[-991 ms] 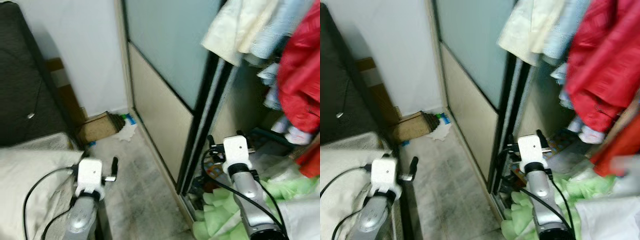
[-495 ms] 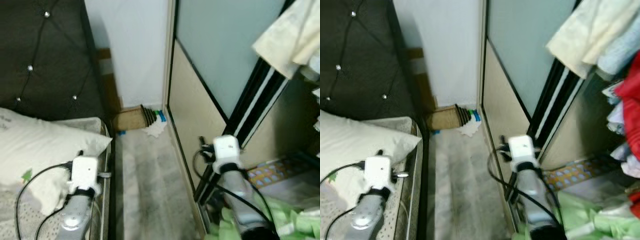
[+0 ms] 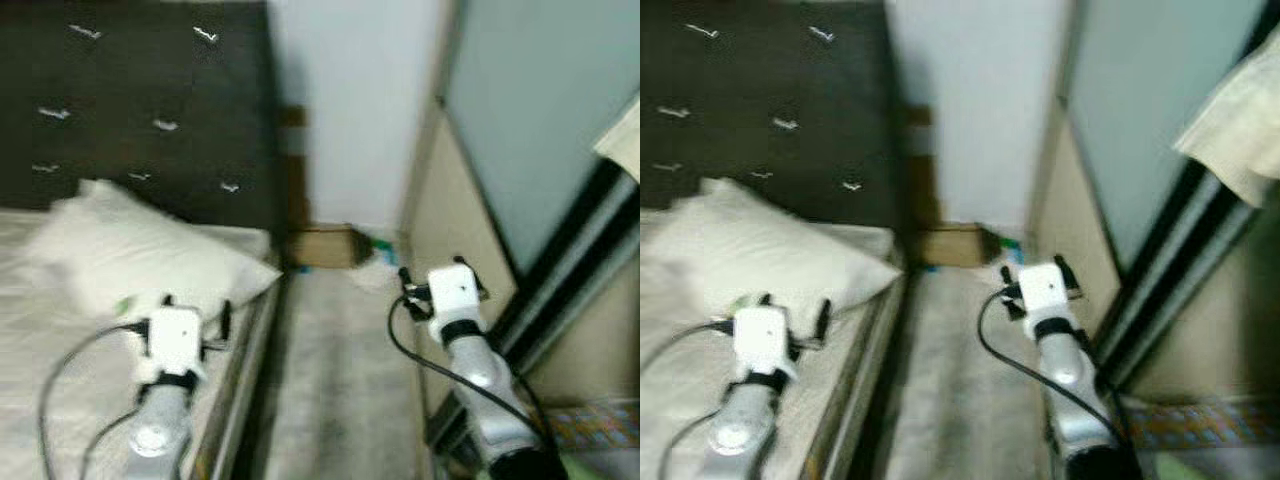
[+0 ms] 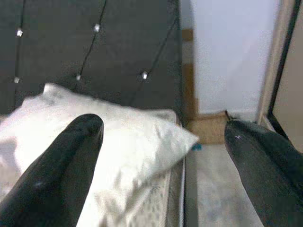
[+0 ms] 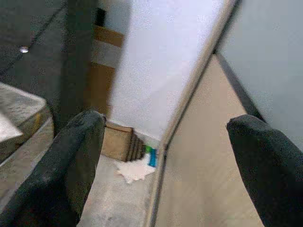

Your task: Clean up the room

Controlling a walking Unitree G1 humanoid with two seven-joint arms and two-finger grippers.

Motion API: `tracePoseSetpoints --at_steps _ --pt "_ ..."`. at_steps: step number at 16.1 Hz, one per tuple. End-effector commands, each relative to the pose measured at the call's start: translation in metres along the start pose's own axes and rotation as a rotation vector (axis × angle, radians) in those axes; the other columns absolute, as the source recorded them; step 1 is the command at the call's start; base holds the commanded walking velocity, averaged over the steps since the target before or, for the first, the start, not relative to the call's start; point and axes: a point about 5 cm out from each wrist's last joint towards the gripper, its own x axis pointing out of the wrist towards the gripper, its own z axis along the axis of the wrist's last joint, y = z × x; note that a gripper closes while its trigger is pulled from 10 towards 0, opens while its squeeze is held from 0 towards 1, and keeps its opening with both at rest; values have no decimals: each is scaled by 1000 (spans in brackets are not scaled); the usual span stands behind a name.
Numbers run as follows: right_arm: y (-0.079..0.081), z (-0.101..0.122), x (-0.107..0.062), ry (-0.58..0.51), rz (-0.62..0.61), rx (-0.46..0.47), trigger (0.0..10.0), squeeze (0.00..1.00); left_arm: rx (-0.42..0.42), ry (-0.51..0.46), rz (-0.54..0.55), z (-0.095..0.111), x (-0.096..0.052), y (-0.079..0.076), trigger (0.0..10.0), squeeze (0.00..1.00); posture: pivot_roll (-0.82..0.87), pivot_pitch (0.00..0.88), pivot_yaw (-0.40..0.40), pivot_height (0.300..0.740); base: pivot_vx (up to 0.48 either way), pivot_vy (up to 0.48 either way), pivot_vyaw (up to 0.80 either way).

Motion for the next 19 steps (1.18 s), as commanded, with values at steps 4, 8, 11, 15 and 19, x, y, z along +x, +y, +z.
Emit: tracePoseSetpoints --at_steps 4,8,11,15,19 --pt "2 6 5 -18 29 8 10000 0 1 7 20 0 -1 3 10000 0 17 0 -55 740 0 0 800" --pt "3 6 5 -19 36 12 10000 0 2 15 14 -3 -3 -2 10000 0 10 0 -51 740 0 0 800" --pt "4 6 3 -18 45 18 10000 0 10 17 -1 -3 -4 -3 10000 0 7 0 -50 740 0 0 800" --pt "5 8 5 -30 55 17 10000 0 32 3 -23 -1 -3 -7 10000 0 12 0 -52 740 0 0 800" --pt "8 9 7 -36 76 29 10000 0 31 0 -7 0 -3 -4 10000 0 23 0 -54 740 0 0 800"
